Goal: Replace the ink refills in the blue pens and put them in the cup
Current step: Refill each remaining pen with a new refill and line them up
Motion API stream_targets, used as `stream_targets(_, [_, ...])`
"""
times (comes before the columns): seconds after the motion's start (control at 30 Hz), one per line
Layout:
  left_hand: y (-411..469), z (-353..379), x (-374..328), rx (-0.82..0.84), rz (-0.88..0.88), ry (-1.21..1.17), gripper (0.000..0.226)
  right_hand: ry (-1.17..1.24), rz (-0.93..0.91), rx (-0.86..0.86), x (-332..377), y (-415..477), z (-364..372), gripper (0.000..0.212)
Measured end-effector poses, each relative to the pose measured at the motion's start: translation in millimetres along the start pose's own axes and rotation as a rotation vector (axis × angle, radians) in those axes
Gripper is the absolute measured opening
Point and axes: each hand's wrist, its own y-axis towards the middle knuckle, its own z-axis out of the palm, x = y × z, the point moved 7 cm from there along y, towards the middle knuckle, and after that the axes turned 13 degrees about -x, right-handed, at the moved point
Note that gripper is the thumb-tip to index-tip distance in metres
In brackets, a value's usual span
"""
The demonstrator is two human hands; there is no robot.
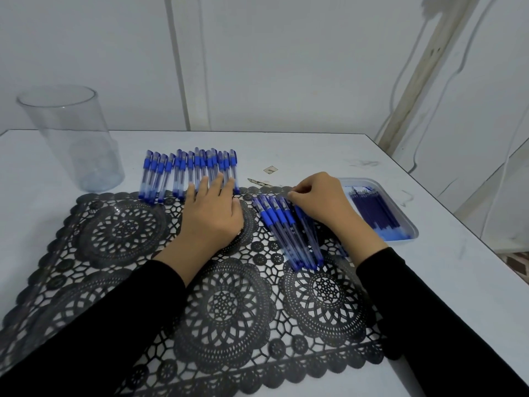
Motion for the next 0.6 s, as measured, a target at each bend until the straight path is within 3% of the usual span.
stream_targets(0.6, [0.2,1.0,1.0,-0.018,0.007,-0.011,0.056,-0.006,-0.051,0.051,-4.3,-1.2,1.5,0.021])
